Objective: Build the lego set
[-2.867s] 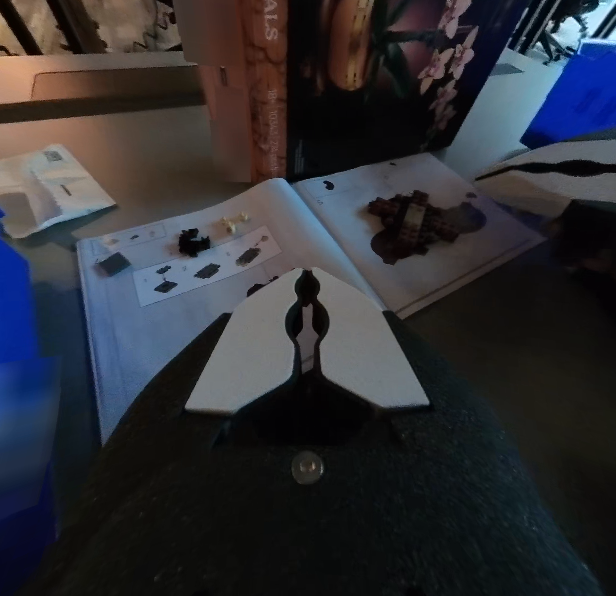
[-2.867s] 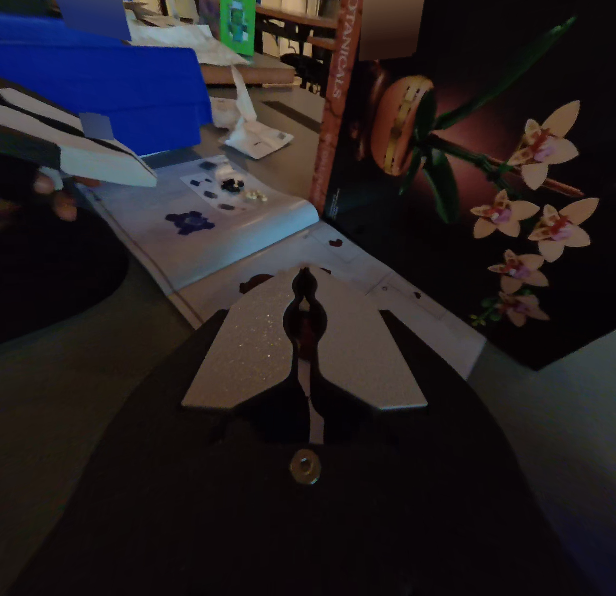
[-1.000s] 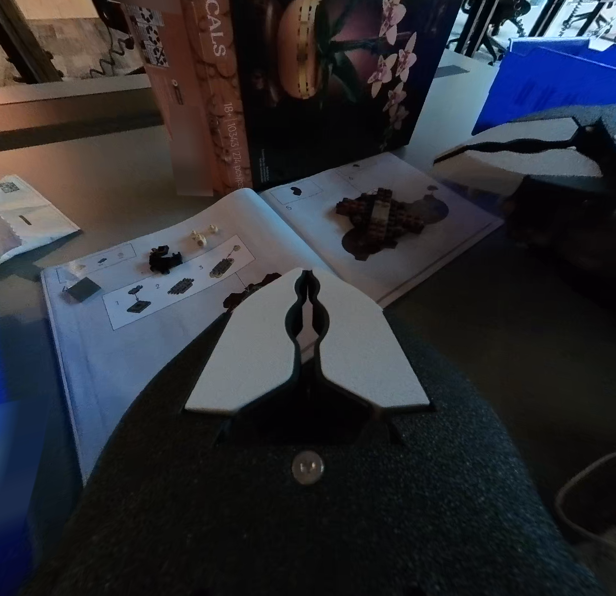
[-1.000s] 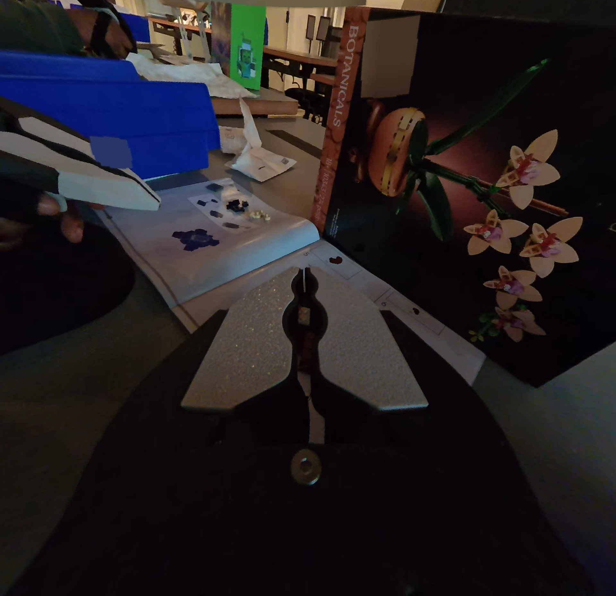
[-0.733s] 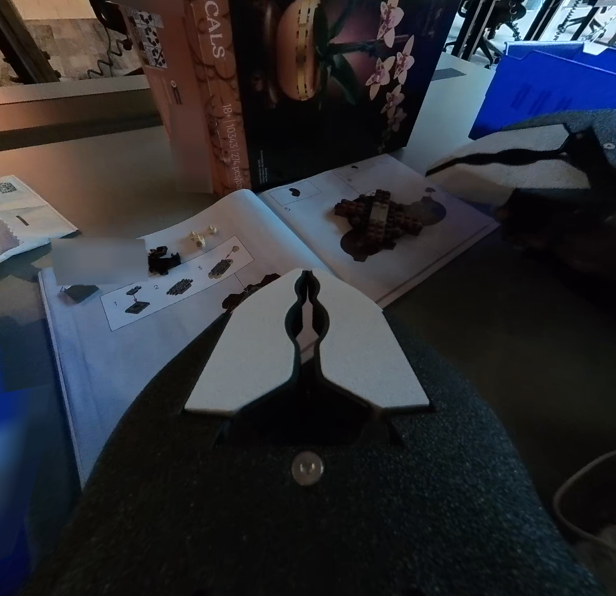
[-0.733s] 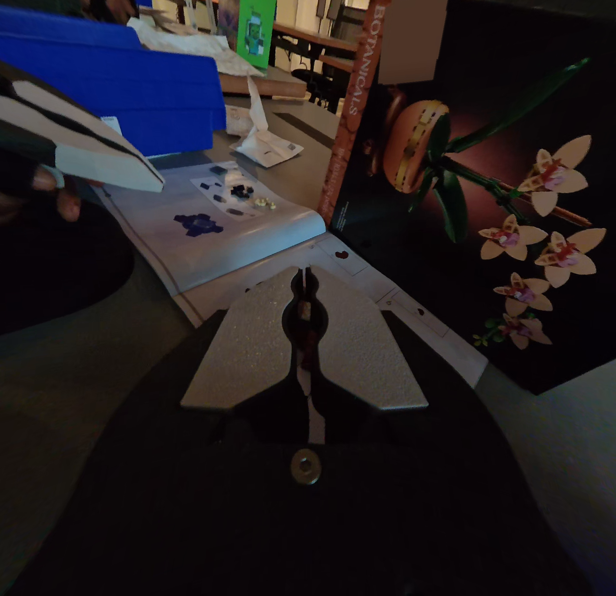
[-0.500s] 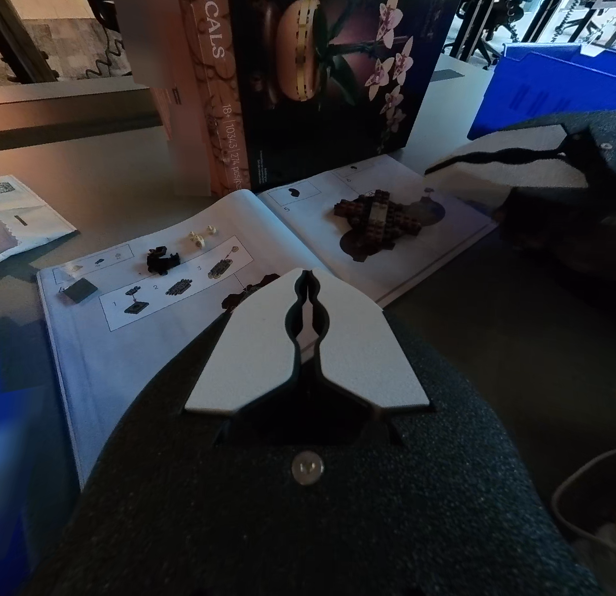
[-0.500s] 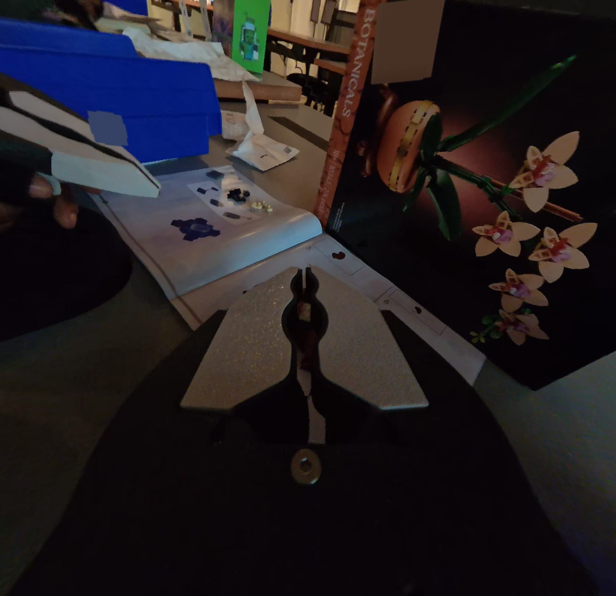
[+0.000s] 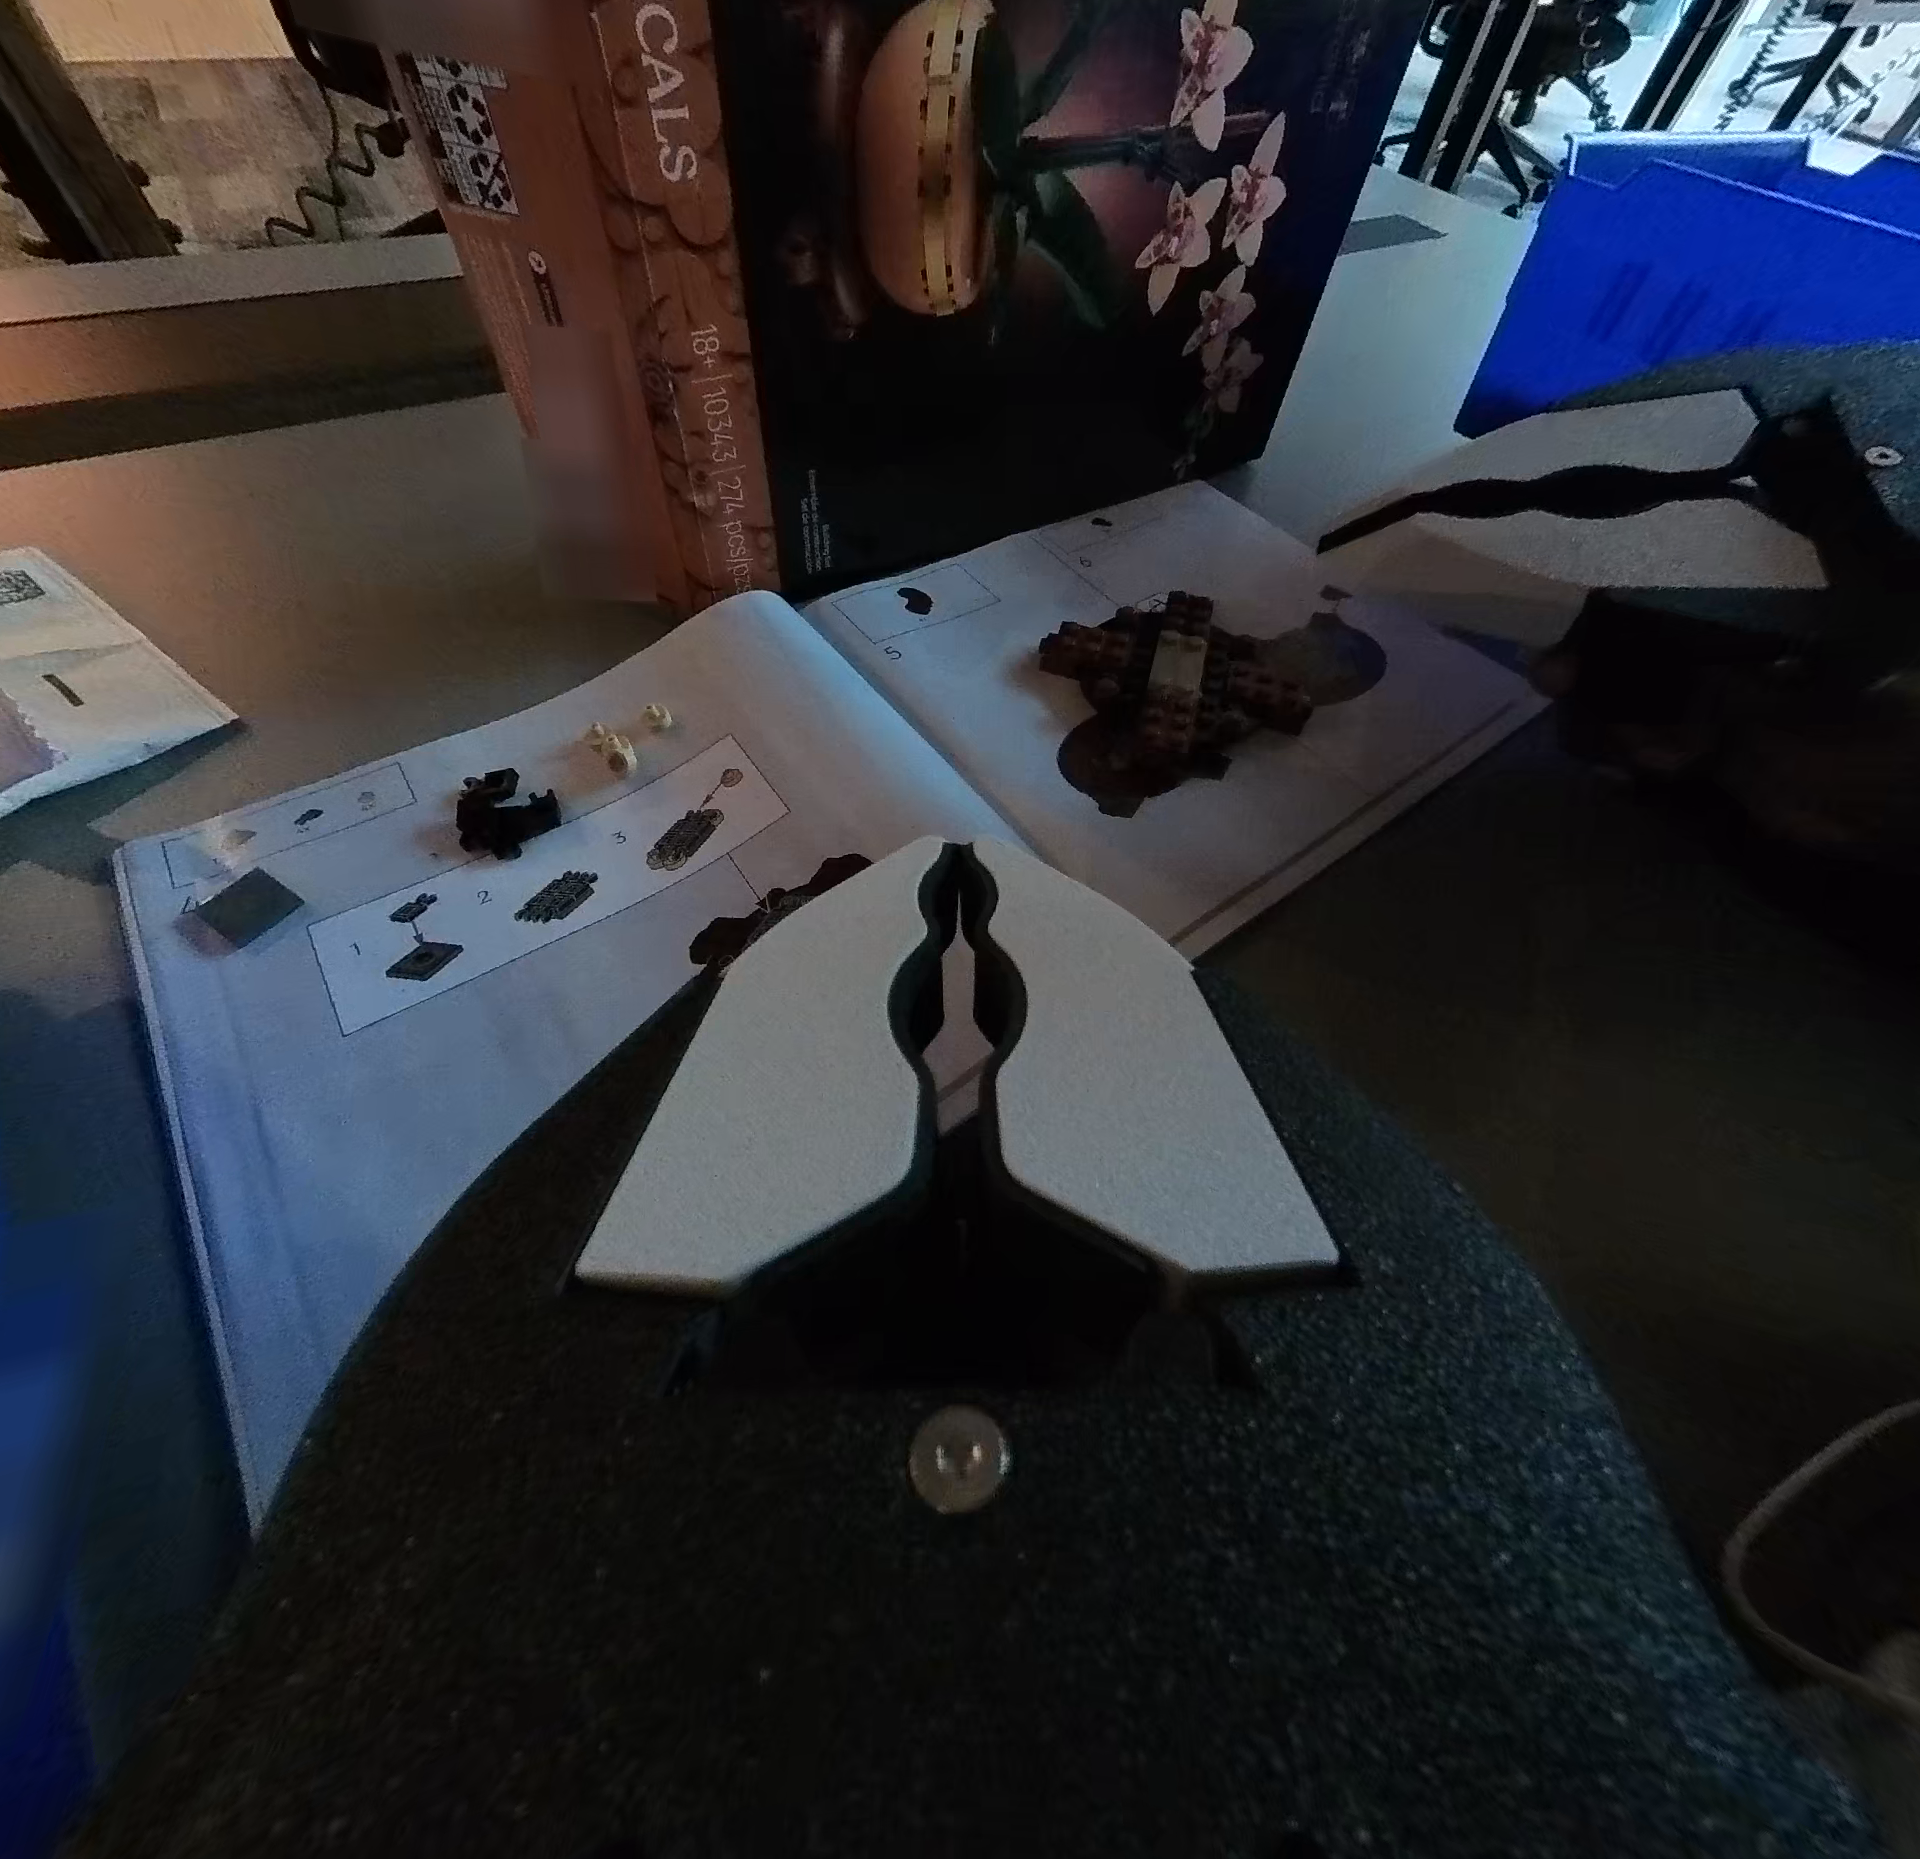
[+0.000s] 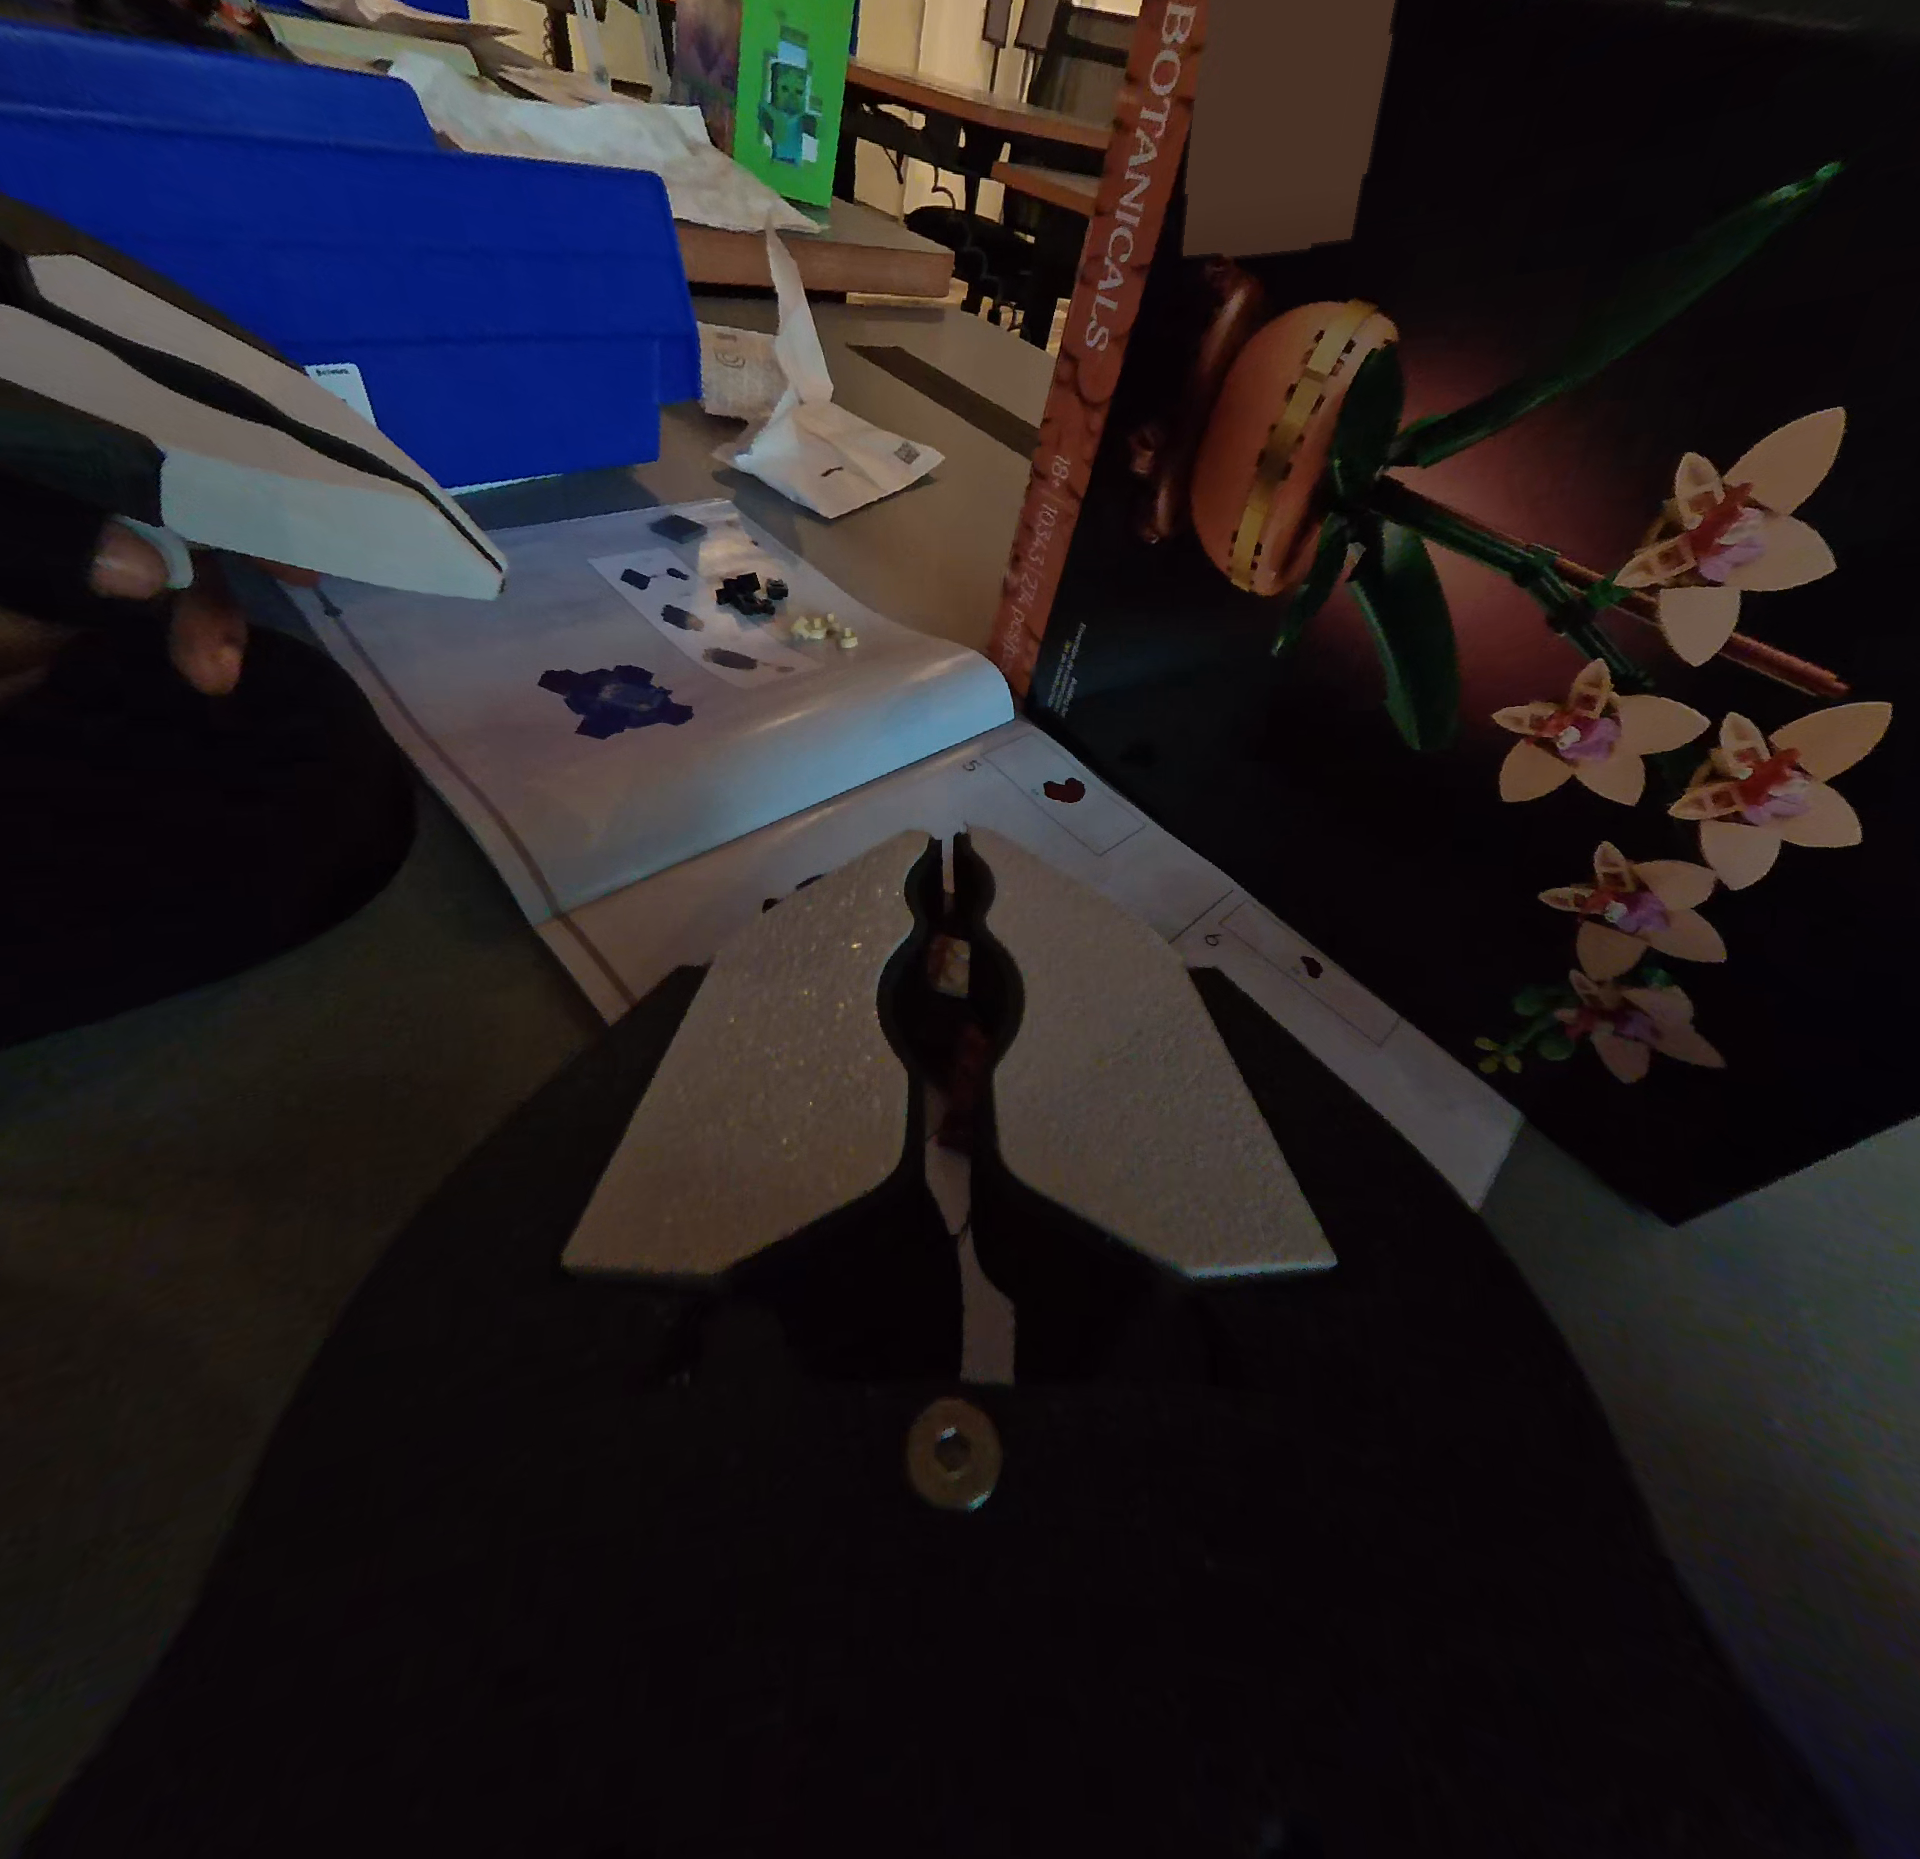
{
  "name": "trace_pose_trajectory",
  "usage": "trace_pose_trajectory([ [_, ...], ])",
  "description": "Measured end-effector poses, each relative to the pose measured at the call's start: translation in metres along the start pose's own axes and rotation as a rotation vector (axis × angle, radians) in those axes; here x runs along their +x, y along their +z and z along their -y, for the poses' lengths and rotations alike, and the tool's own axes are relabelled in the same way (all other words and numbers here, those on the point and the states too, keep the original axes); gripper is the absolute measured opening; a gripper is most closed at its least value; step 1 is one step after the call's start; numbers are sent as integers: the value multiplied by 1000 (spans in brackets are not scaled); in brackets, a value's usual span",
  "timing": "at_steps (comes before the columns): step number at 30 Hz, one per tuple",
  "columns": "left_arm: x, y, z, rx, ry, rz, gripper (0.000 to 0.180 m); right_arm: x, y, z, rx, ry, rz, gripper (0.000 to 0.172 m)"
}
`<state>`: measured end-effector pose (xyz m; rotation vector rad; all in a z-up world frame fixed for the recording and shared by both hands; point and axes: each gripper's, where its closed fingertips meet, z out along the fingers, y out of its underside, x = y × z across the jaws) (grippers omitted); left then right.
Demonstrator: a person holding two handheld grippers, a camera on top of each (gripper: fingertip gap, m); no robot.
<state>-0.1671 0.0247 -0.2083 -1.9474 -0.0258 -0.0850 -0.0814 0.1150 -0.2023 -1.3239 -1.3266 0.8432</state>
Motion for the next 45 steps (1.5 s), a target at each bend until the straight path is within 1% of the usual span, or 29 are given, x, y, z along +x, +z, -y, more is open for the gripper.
trace_pose_trajectory([
  [18,0,0,0,-2,-7,-5,0,-1,5,0,-20,2,-3,0],
  [19,0,0,0,-2,-7,-5,0,-5,8,8,-5,18,19,1],
  [20,0,0,0,1,-6,-5,0,-13,14,23,29,19,67,3],
  [22,0,-1,2,16,-1,-1,0,-26,31,58,83,-16,153,11],
  [23,0,-2,3,24,2,0,0,-34,43,74,92,-36,202,17],
  [24,1,-3,4,30,4,1,0,-44,56,88,91,-49,266,25],
  [25,1,-3,4,36,5,0,0,-55,70,99,78,-63,334,29],
  [27,2,-7,8,67,13,-3,0,-73,102,108,6,-114,429,26],
  [29,4,-12,13,101,22,-9,1,-93,134,100,-112,-219,543,24],
  [30,5,-14,14,100,21,-13,5,-101,151,93,-173,-267,574,19],
  [31,6,-16,15,90,14,-18,5,-109,167,85,-225,-307,596,16],
  [33,5,-20,14,68,11,-17,5,-119,194,64,-342,-411,632,17],
  [35,1,-23,12,56,15,0,5,-121,216,41,-446,-497,639,21],
  [39,0,-26,10,61,9,-6,5,-123,238,20,-507,-546,652,21],
  [41,1,-26,9,59,7,-18,6,-122,242,15,-530,-552,664,20],
  [42,2,-26,8,58,8,-26,6,-123,244,17,-520,-535,677,18],
  [45,4,-25,7,57,14,-40,6,-122,244,14,-554,-516,711,13],
])
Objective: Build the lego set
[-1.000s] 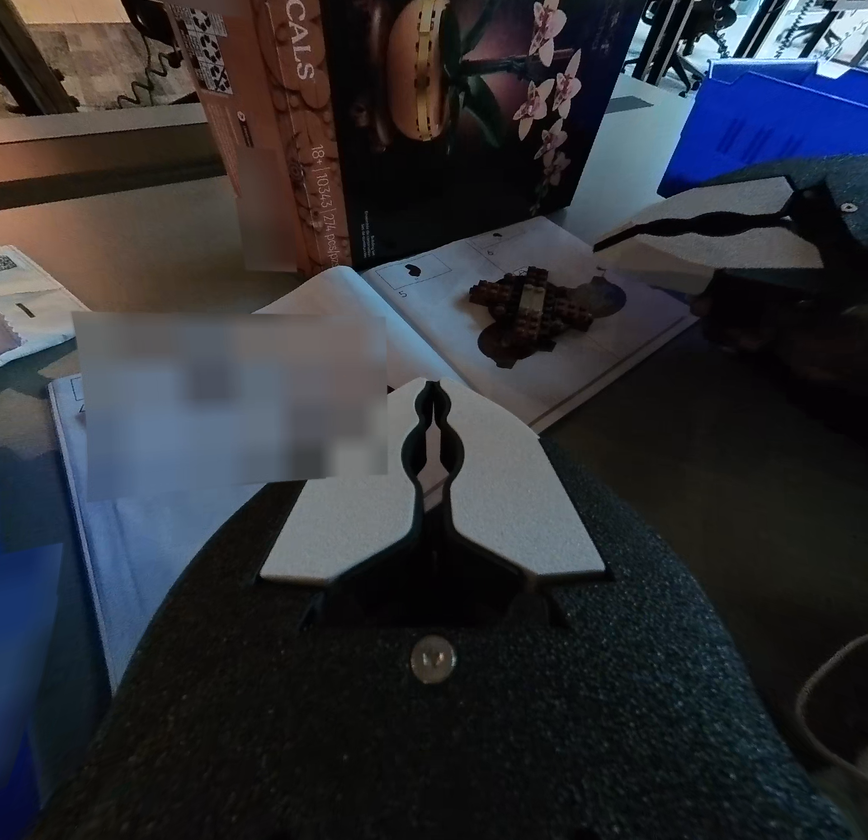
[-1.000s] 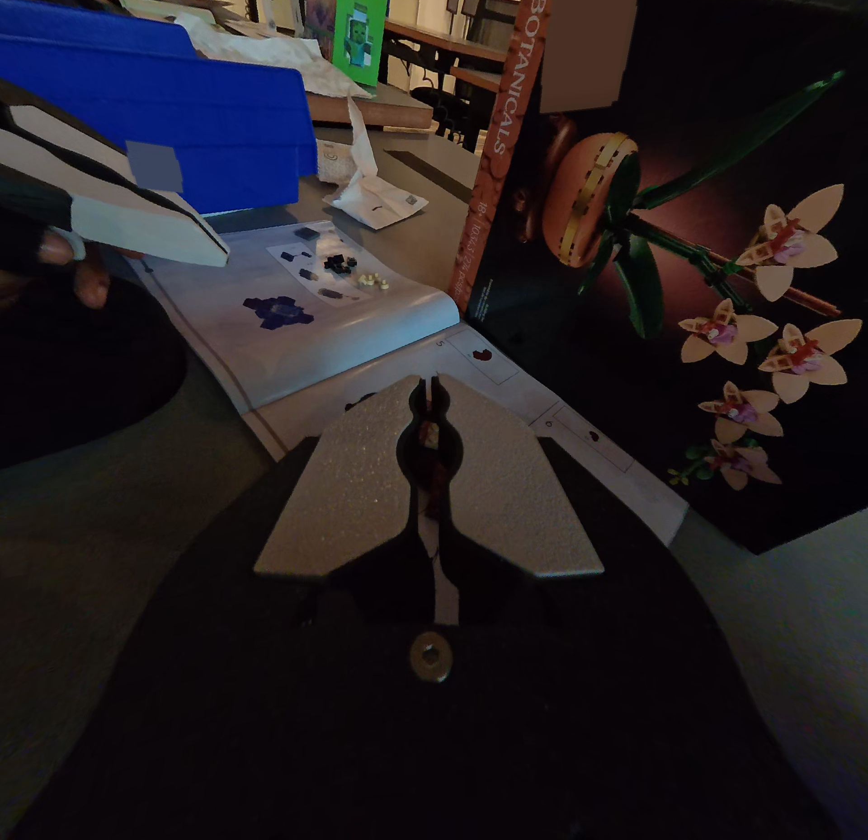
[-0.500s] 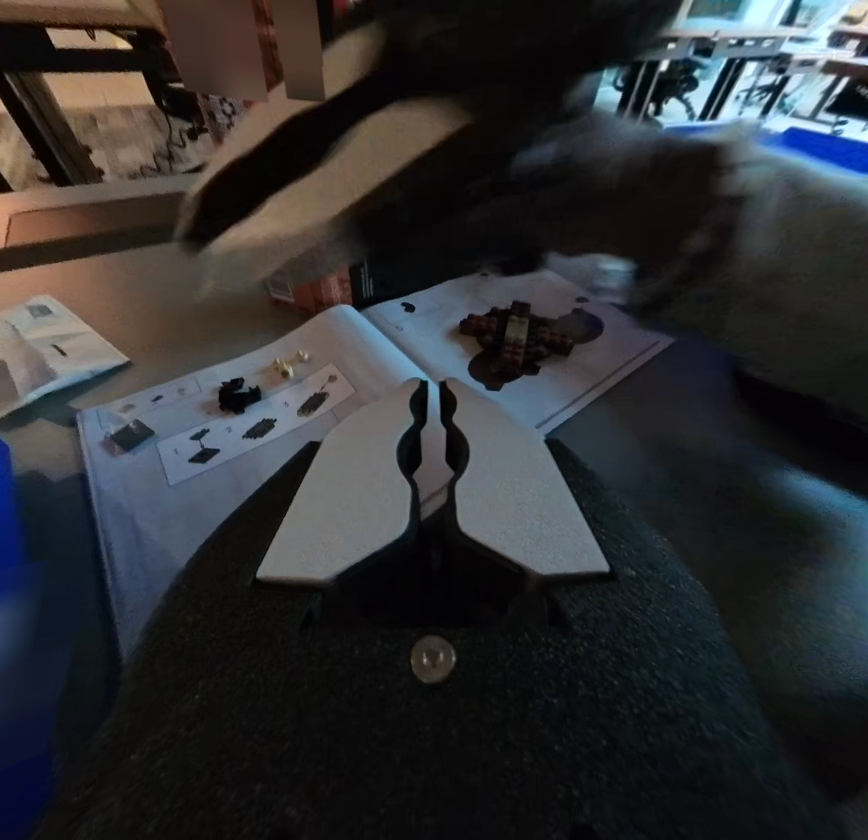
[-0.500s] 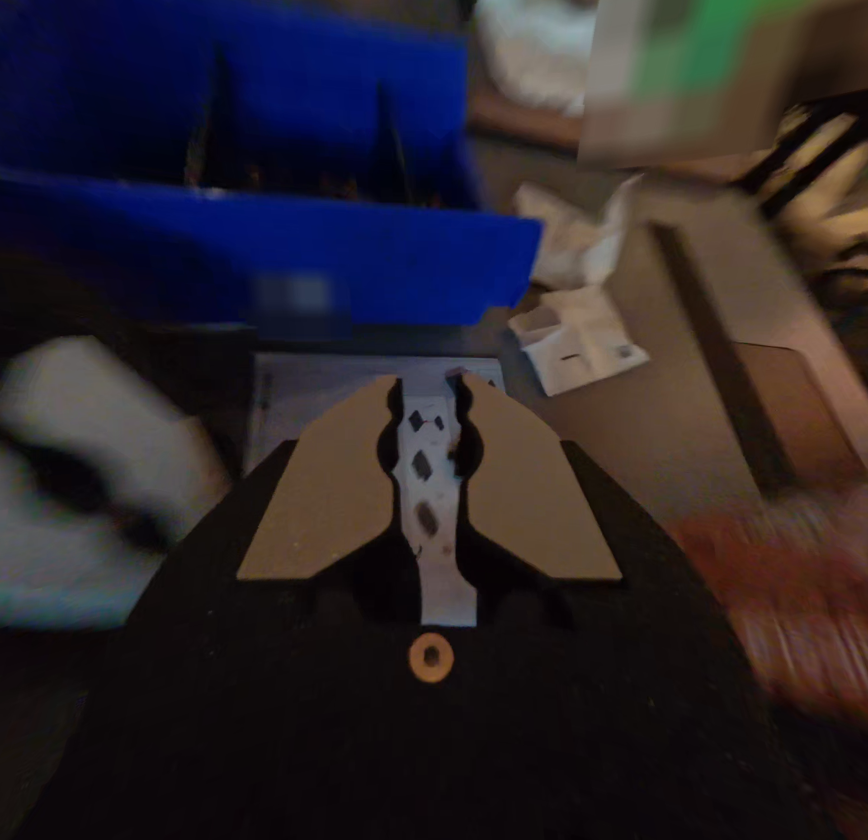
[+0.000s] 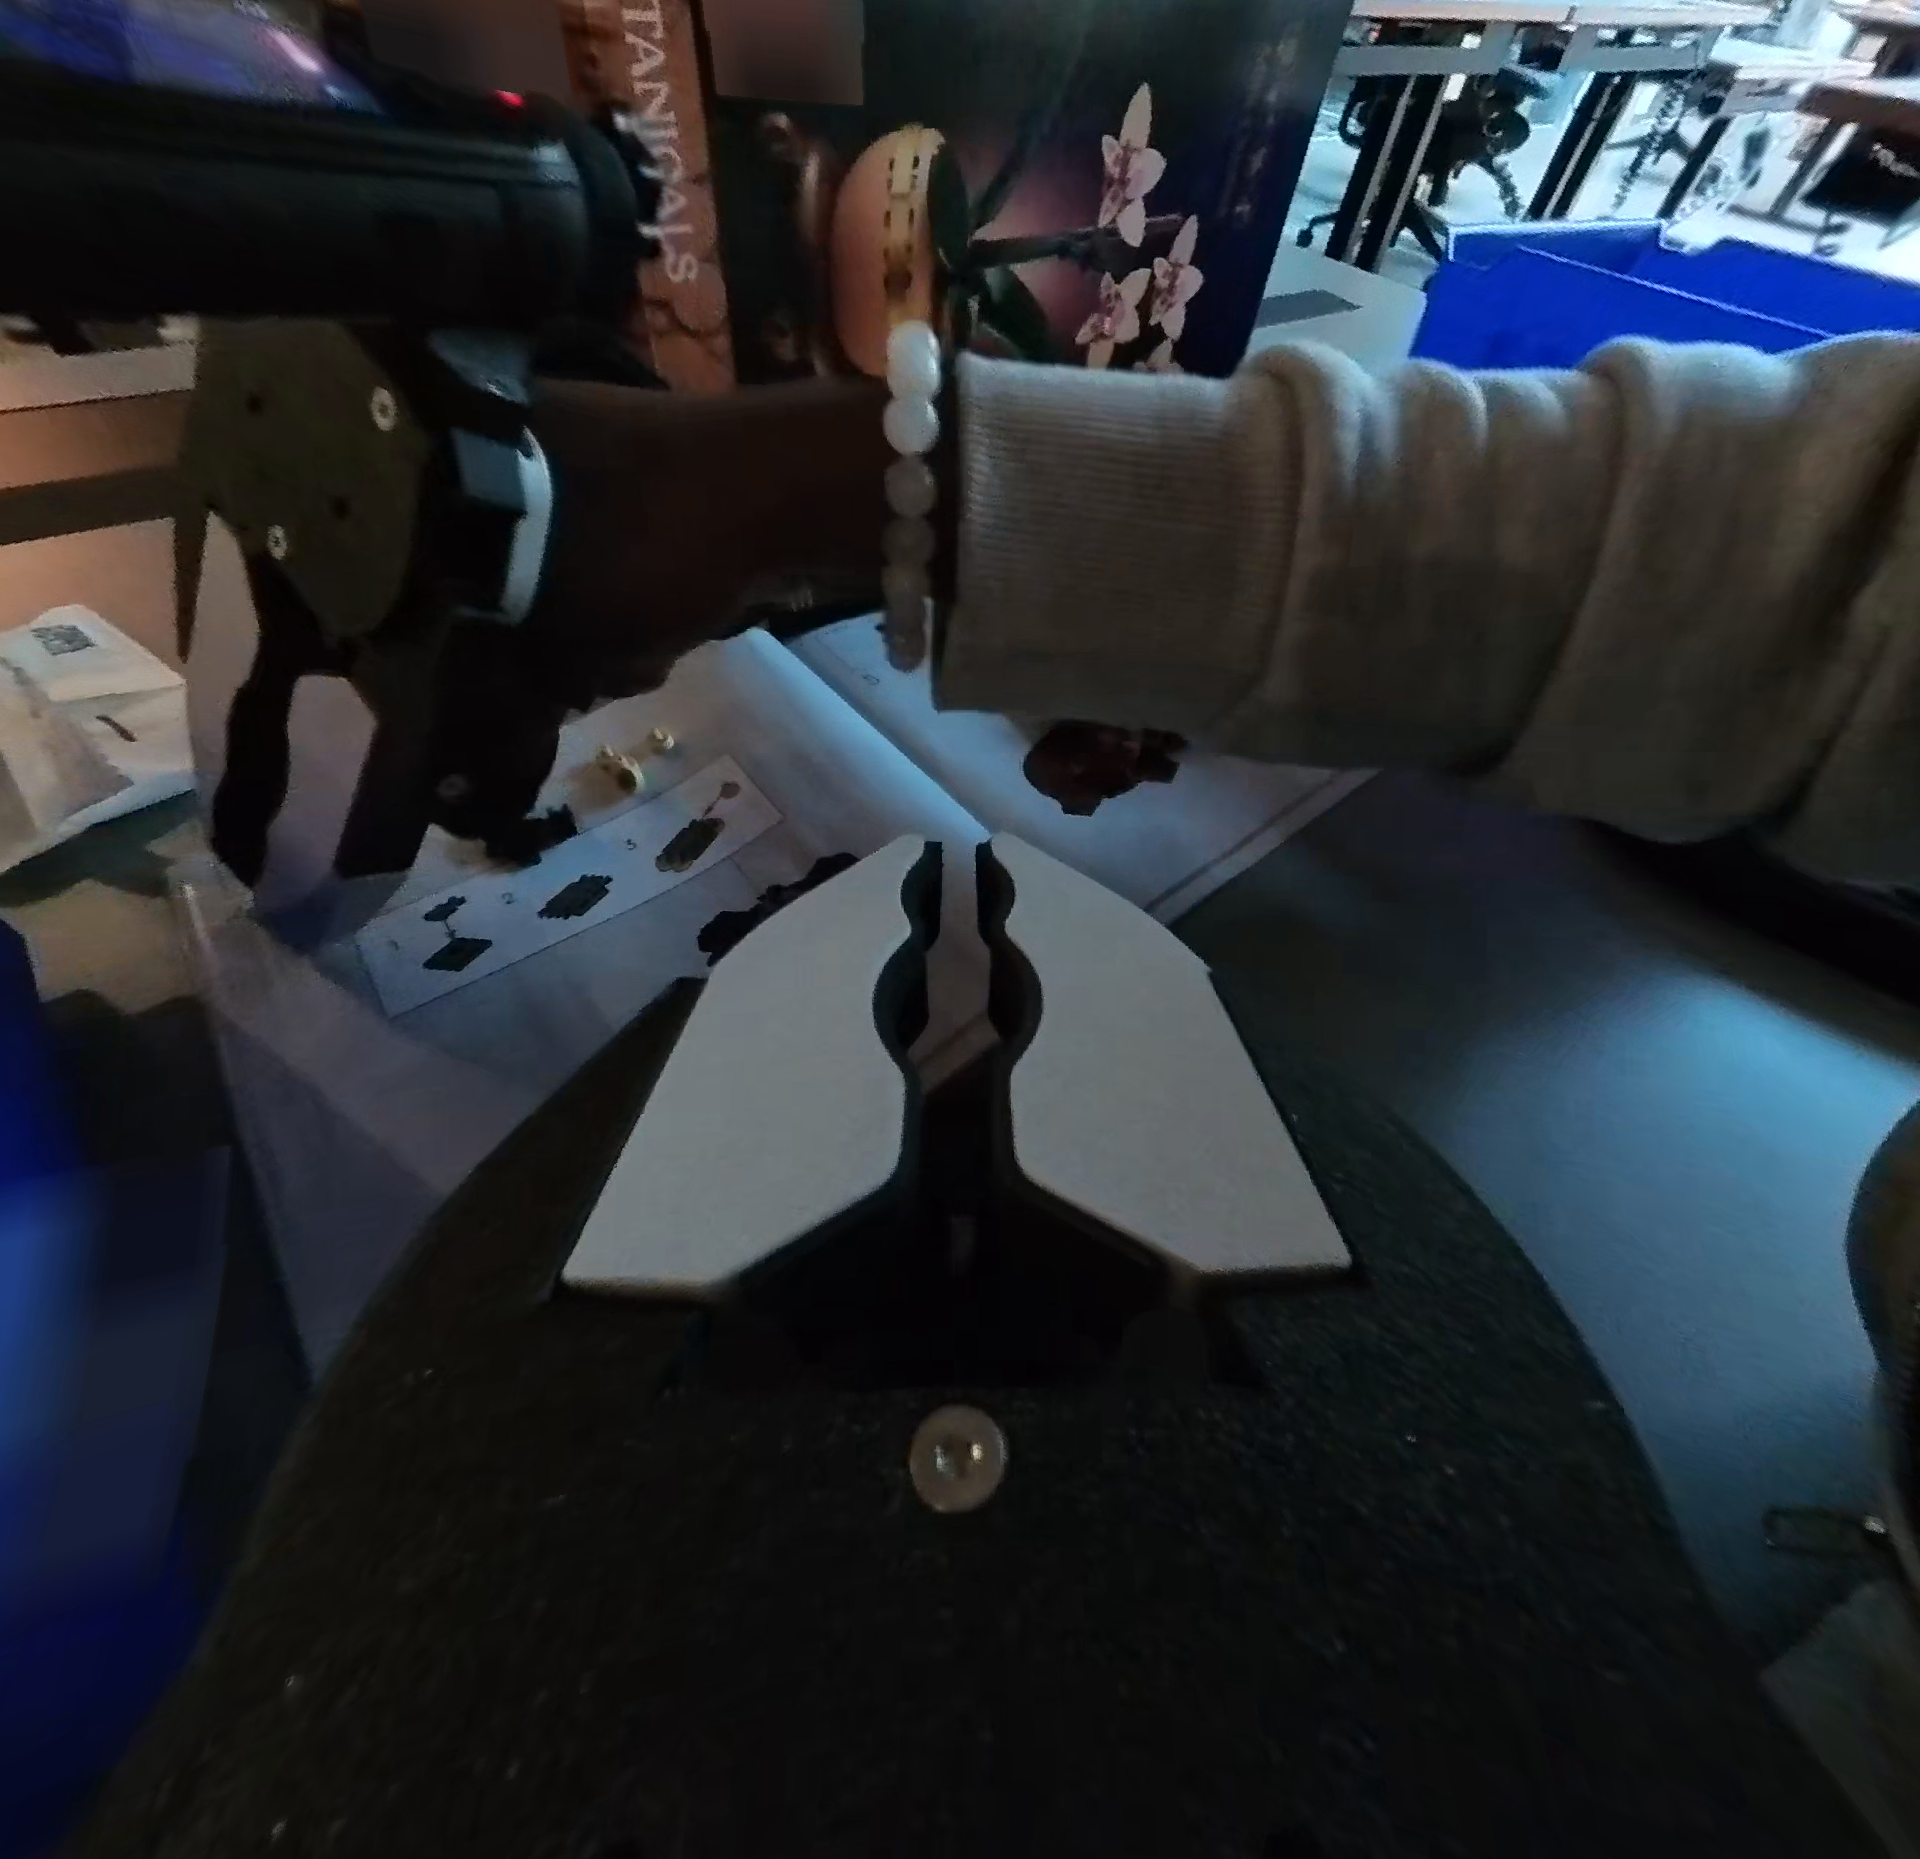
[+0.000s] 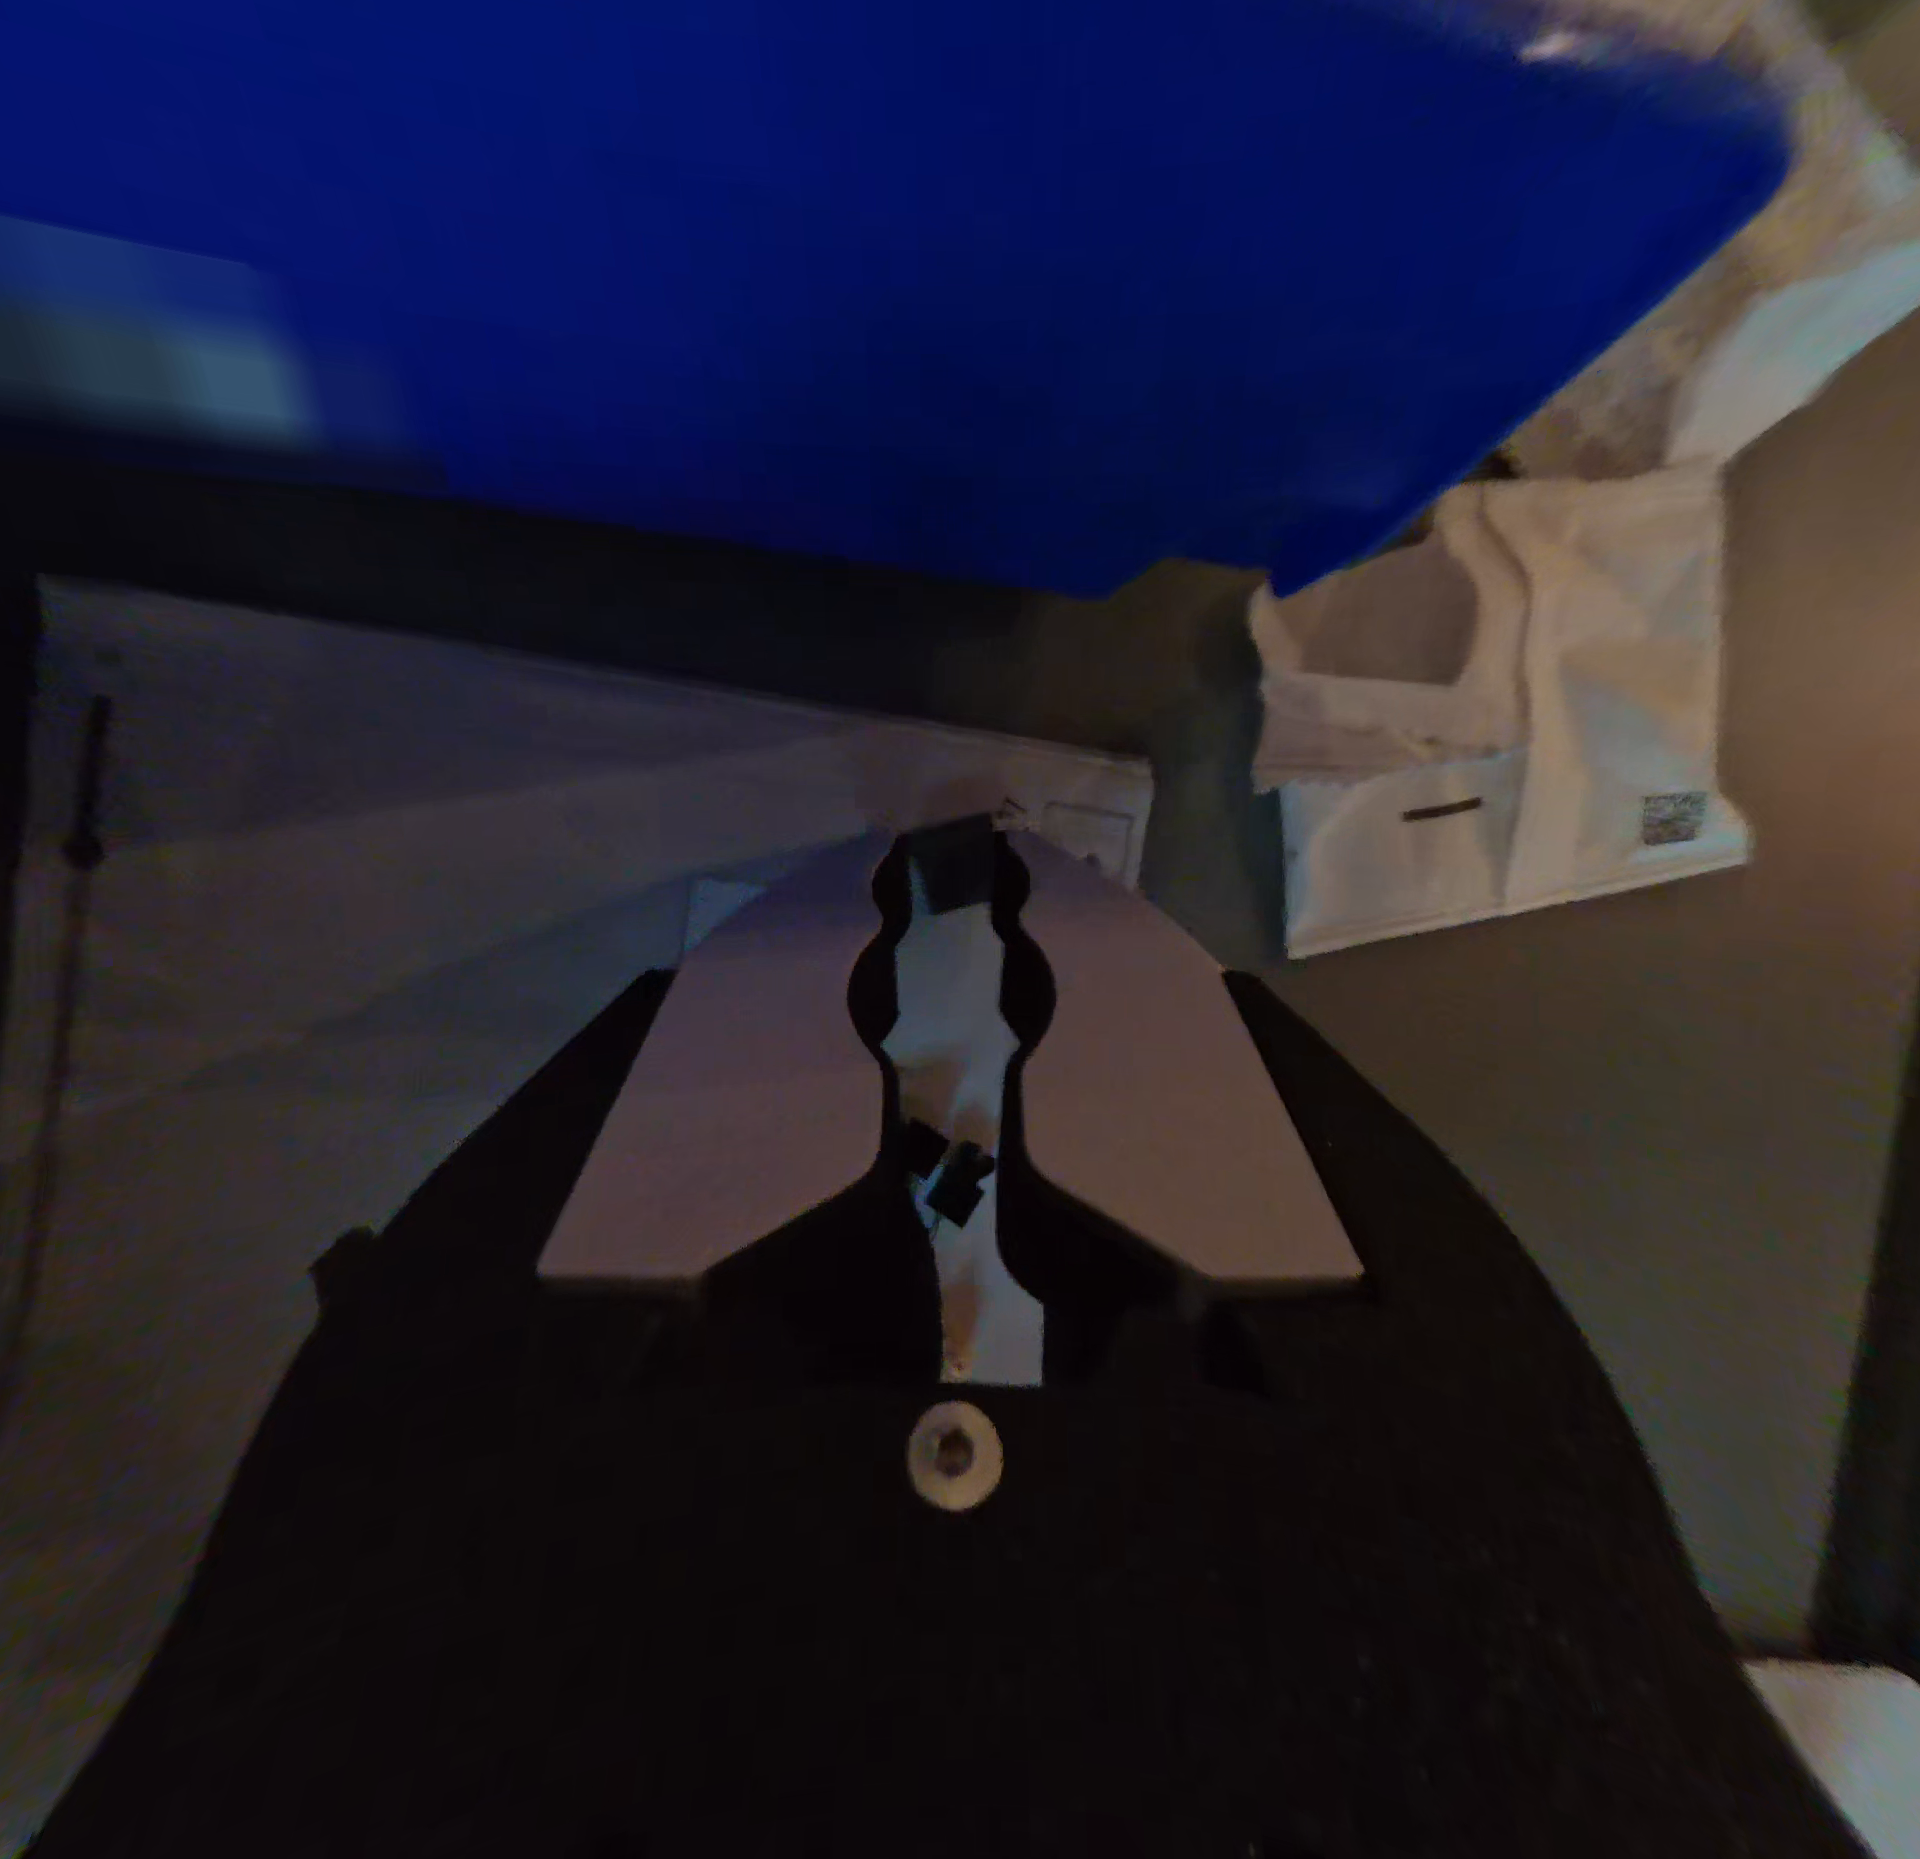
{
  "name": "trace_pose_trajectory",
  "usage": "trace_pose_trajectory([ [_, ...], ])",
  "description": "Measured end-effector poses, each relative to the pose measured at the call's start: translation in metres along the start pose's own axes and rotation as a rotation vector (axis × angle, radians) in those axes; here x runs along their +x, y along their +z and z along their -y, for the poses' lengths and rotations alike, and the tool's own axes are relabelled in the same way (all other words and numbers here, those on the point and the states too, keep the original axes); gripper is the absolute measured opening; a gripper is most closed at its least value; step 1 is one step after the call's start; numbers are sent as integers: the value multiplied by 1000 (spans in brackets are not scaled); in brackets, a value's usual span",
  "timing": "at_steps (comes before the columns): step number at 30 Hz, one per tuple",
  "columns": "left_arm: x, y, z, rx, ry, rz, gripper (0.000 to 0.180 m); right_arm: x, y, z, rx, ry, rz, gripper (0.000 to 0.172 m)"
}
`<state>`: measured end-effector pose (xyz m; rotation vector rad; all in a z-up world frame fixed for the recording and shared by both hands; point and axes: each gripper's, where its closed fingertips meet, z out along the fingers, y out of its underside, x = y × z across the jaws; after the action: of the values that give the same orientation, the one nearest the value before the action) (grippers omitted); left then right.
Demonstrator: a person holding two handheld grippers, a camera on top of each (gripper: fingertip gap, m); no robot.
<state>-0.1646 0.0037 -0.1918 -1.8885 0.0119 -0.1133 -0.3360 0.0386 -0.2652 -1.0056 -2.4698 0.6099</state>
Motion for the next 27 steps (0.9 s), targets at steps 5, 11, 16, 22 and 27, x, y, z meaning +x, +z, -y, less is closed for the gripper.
trace_pose_trajectory([
  [5,0,-1,1,13,-25,-20,7,0,0,2,28,14,49,0],
  [11,-2,-2,2,21,-35,-12,9,-1,-16,2,106,99,63,0],
  [16,-3,0,0,14,-35,-10,10,9,-26,-4,107,91,-32,4],
  [22,-3,-1,1,18,-38,-6,11,6,-2,-4,74,192,73,35],
  [27,-4,-1,1,21,-47,-10,11,7,2,-3,77,207,100,15],
])
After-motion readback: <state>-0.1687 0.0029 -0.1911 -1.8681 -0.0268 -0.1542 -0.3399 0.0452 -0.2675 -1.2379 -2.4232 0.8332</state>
